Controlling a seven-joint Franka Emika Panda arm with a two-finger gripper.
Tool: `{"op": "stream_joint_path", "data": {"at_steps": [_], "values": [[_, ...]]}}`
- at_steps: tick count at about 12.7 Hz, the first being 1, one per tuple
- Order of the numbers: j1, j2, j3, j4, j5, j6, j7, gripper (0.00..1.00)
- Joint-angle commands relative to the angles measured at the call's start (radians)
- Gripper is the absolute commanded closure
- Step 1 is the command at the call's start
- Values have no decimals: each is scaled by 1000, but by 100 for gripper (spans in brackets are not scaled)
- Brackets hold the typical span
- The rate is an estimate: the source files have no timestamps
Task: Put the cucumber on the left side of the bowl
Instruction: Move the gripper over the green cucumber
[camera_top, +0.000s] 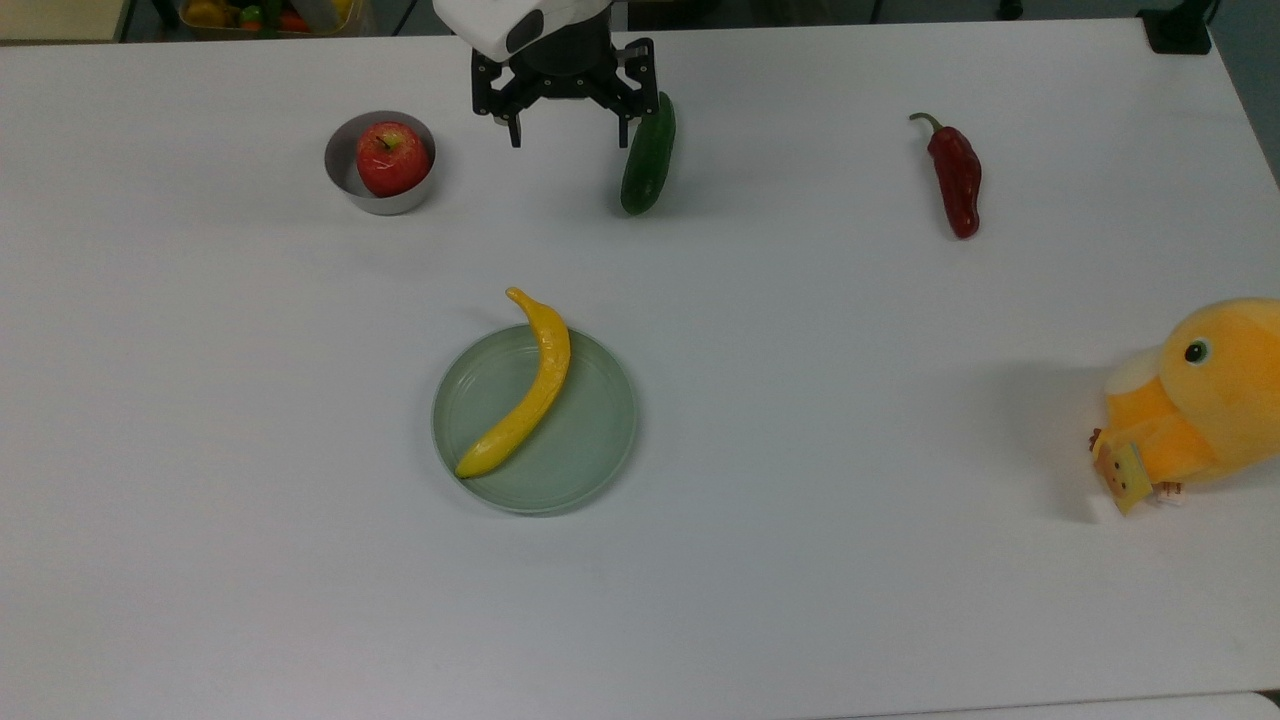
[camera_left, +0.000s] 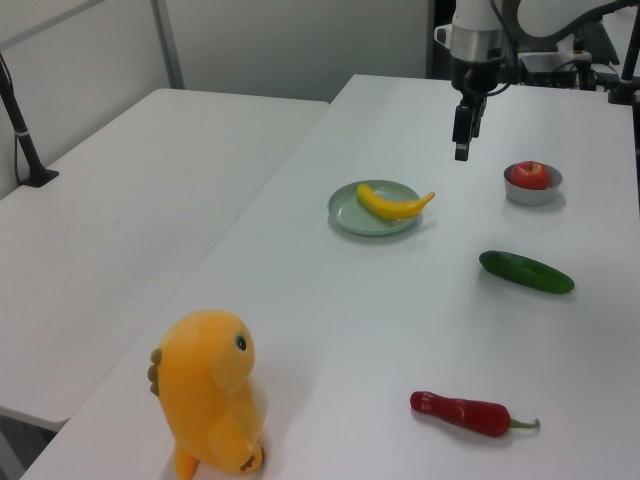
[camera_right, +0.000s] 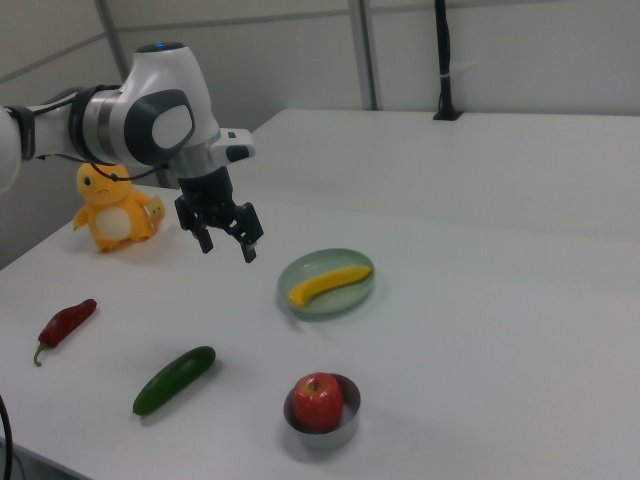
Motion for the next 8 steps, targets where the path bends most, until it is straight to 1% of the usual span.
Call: {"op": "stream_joint_path", "data": {"at_steps": [1,8], "values": [[8,-20,-7,-18,2,5,-16,0],[5,-23,-7,-18,8,5,-12,0]]}}
